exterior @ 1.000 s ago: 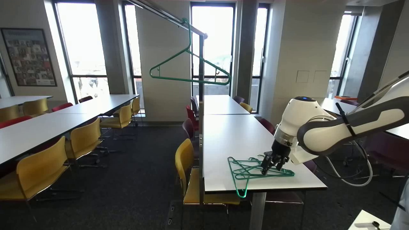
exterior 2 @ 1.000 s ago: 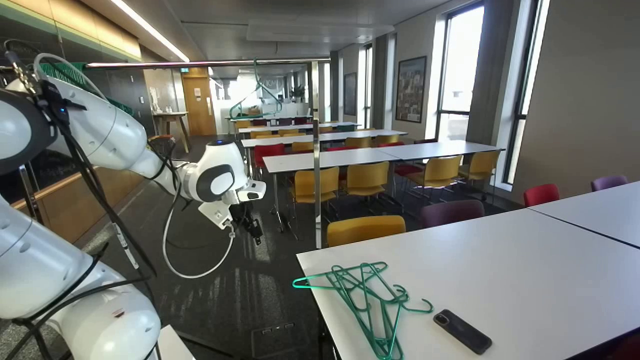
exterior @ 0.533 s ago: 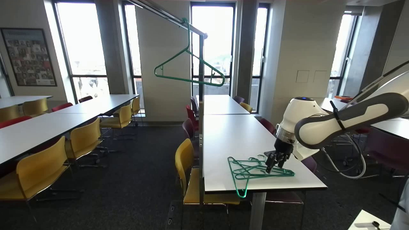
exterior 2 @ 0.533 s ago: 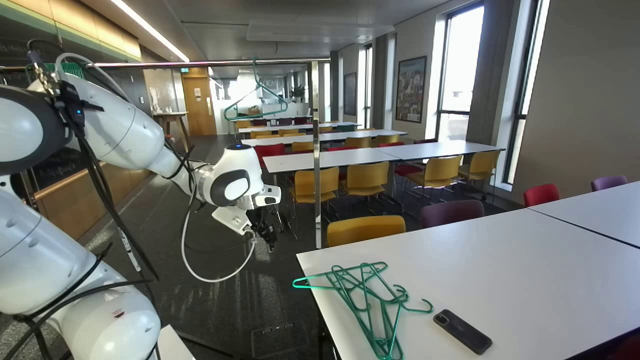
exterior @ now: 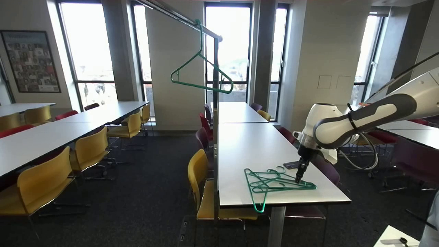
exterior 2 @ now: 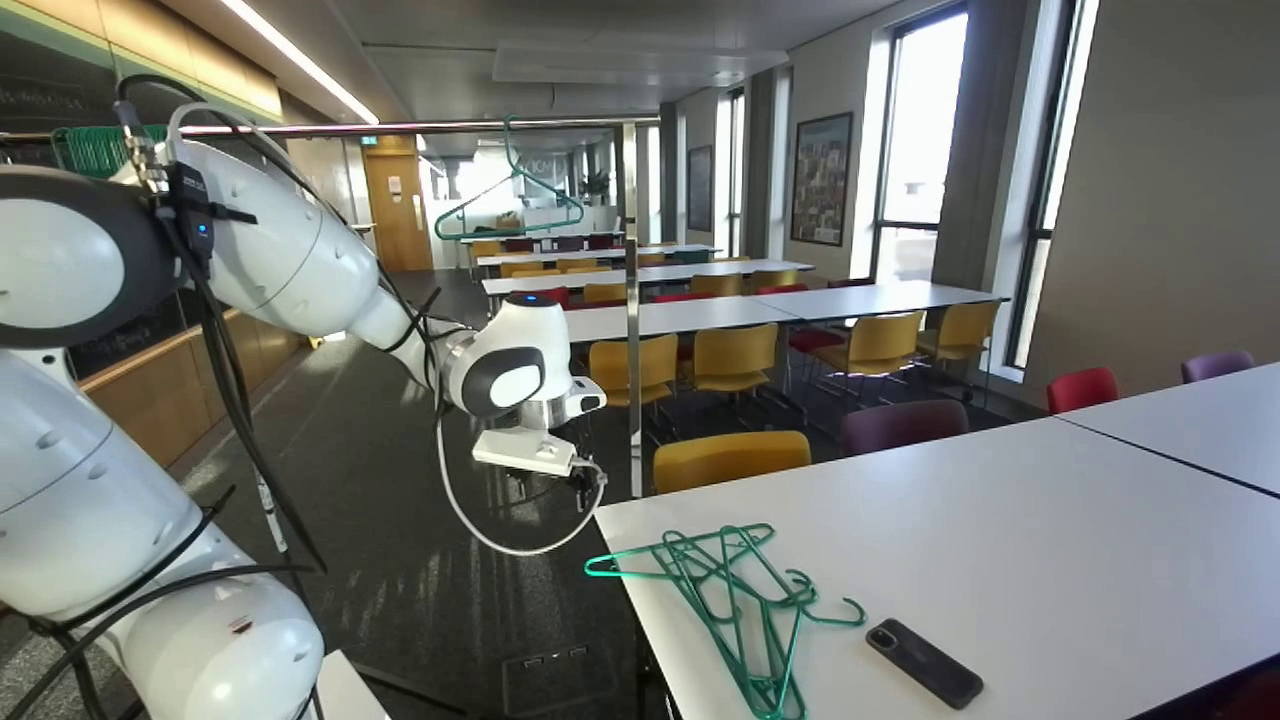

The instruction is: Put one green hanger from the table and put it on the railing

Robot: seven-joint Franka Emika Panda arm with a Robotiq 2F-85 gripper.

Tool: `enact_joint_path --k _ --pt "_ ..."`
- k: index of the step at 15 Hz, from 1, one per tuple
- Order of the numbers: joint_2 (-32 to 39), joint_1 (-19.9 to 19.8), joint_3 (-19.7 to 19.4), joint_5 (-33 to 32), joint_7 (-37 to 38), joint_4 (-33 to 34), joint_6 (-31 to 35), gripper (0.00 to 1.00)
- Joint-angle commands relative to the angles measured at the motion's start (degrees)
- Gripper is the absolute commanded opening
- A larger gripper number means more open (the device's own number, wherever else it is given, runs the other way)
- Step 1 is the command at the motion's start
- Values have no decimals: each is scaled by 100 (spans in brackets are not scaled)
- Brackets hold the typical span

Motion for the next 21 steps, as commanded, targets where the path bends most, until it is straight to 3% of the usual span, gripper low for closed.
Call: enact_joint_path --k 1,8,17,21 --pt "42 44 -59 39 -317 37 -58 100" --pt "96 55 -73 51 -378 41 -61 100" --pt "984 -904 -226 -1234 261 962 433 100" --pt "1753 -1052 -322 -1198 203 1510 670 100"
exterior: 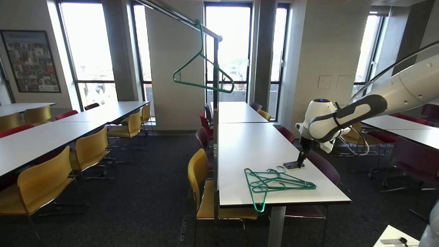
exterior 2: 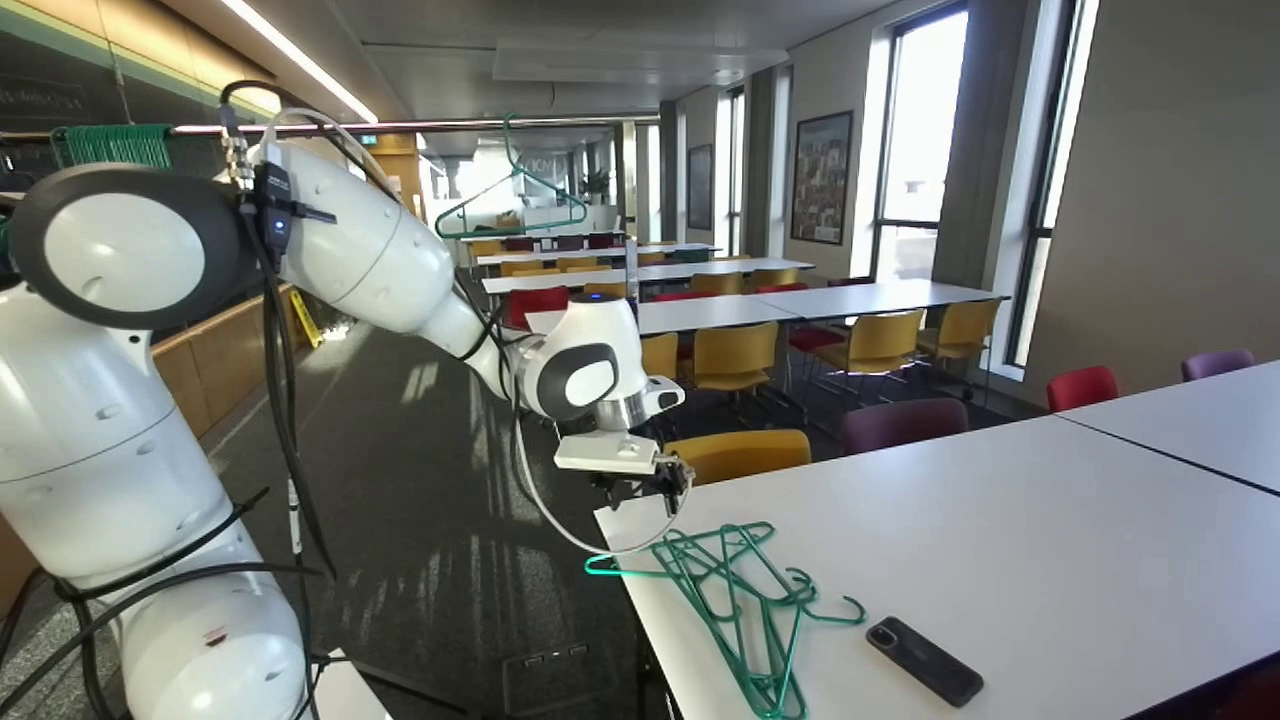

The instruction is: Put one green hanger from the table and put it on the railing

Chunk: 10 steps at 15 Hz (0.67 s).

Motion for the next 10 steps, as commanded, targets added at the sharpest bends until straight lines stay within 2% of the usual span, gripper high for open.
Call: enact_joint_path --k 1,7,10 --pt "863 -139 -26 -98 98 651 295 100" --pt "2056 -325 -35 -479 397 1447 484 100" --pt "2432 -397 37 -364 313 1733 364 100"
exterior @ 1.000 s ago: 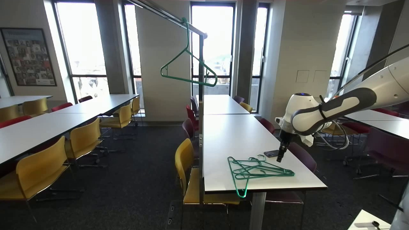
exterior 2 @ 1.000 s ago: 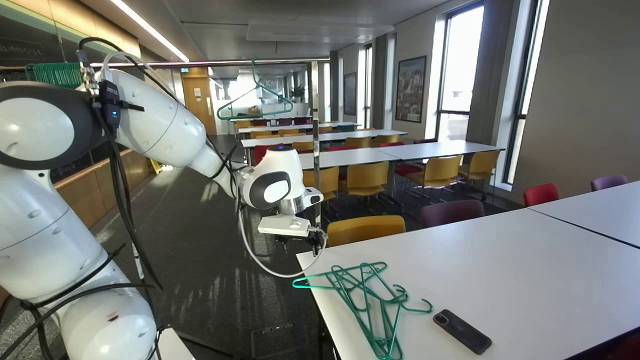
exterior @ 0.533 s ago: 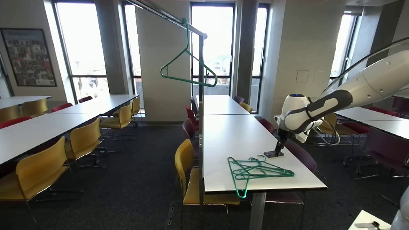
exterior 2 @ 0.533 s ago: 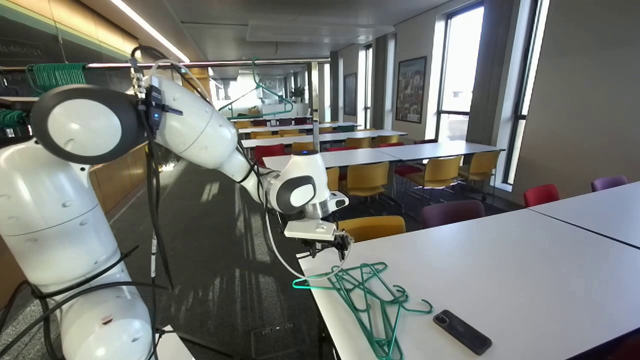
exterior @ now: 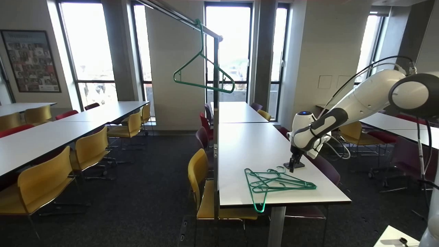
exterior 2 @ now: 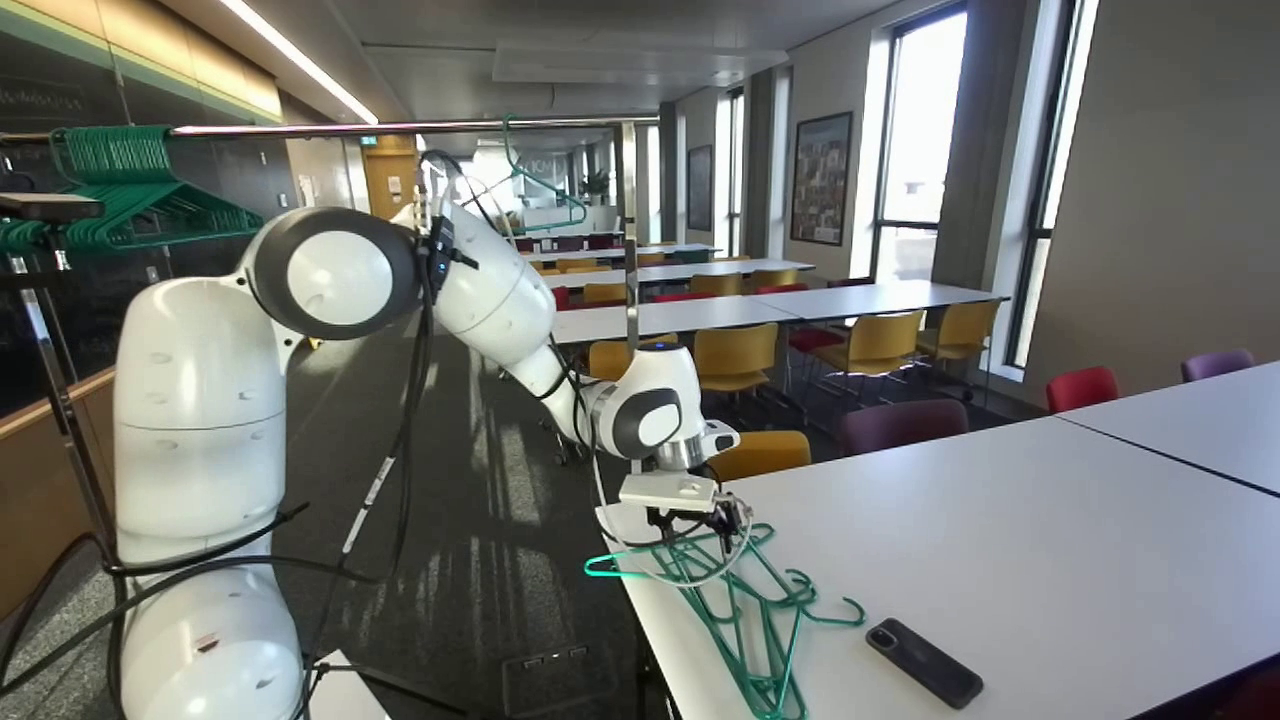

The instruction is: Put one green hanger from the table and put it on the railing

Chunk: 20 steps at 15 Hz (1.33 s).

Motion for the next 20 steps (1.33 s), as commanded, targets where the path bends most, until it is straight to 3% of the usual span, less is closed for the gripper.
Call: enact_joint_path --k 1,12,15,20 --pt "353 -149 163 53 -9 387 -93 100" --pt "402 -157 191 -36 40 326 -21 100" --pt "799 -174 140 -132 42 723 -231 100" --pt "1831 -403 153 -374 -663 1887 -703 100"
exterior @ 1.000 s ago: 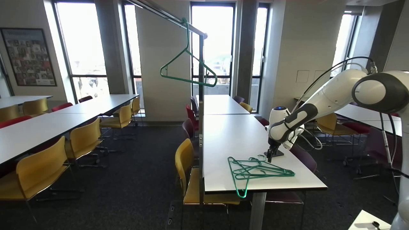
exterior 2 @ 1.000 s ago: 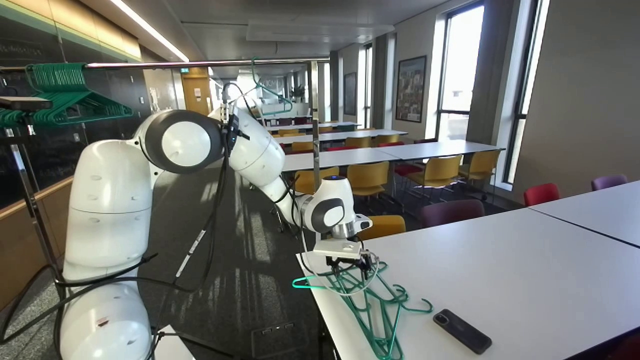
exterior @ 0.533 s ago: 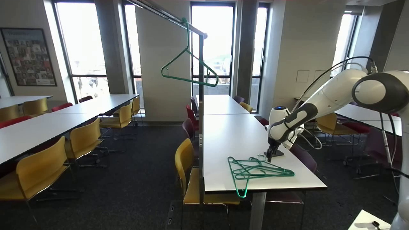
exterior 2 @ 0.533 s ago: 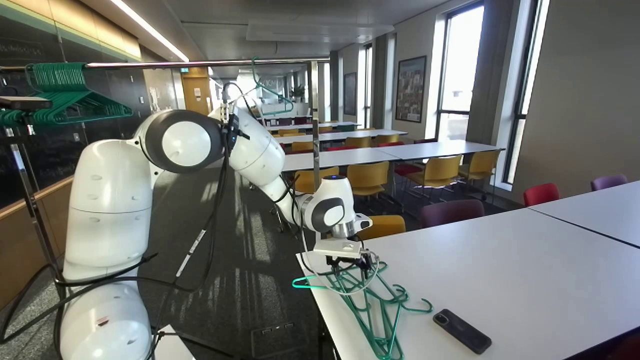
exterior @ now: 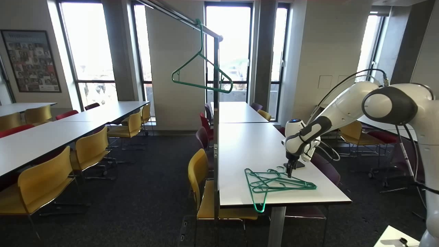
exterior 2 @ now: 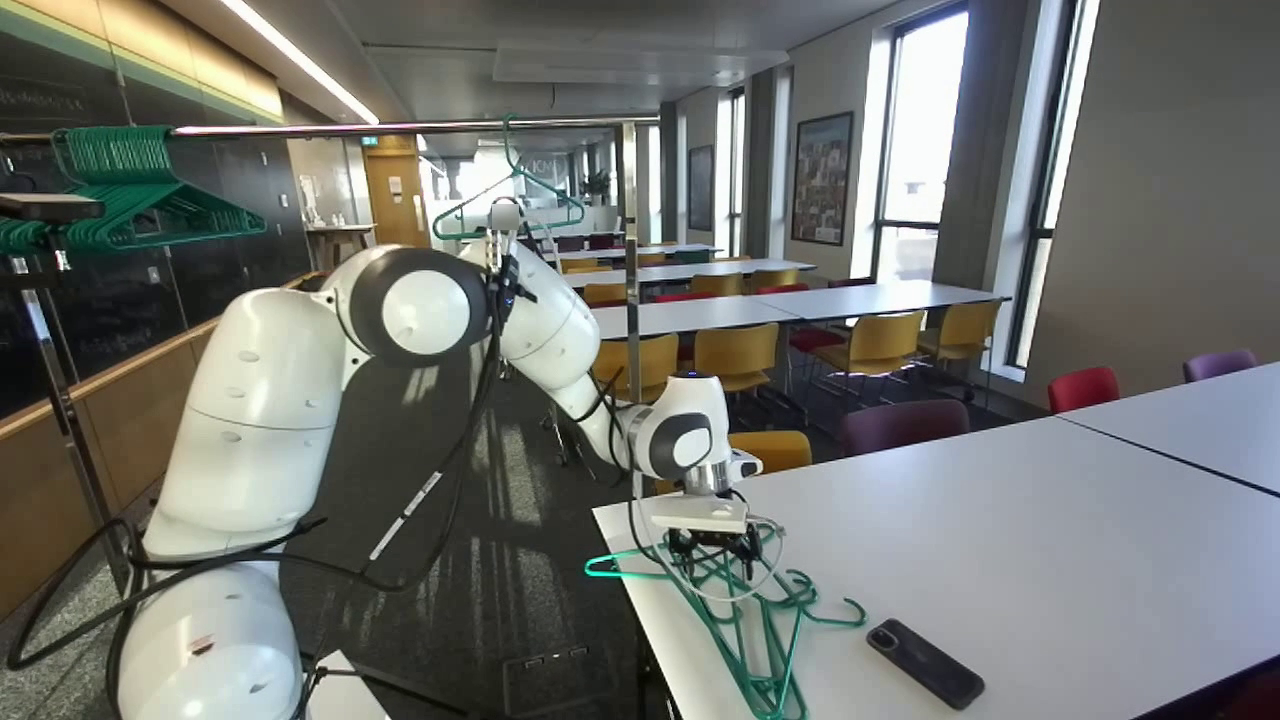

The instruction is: Put one green hanger from the table and put it on the railing

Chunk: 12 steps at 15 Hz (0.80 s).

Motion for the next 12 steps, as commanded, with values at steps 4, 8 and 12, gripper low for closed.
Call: enact_joint_path --k 4,8,12 --pt "1216 -452 242 -265 -720 1556 -383 100" --pt "1416 -788 806 97 -1594 1740 -435 100" --pt "1589 -665 808 -6 -1682 1838 -438 100"
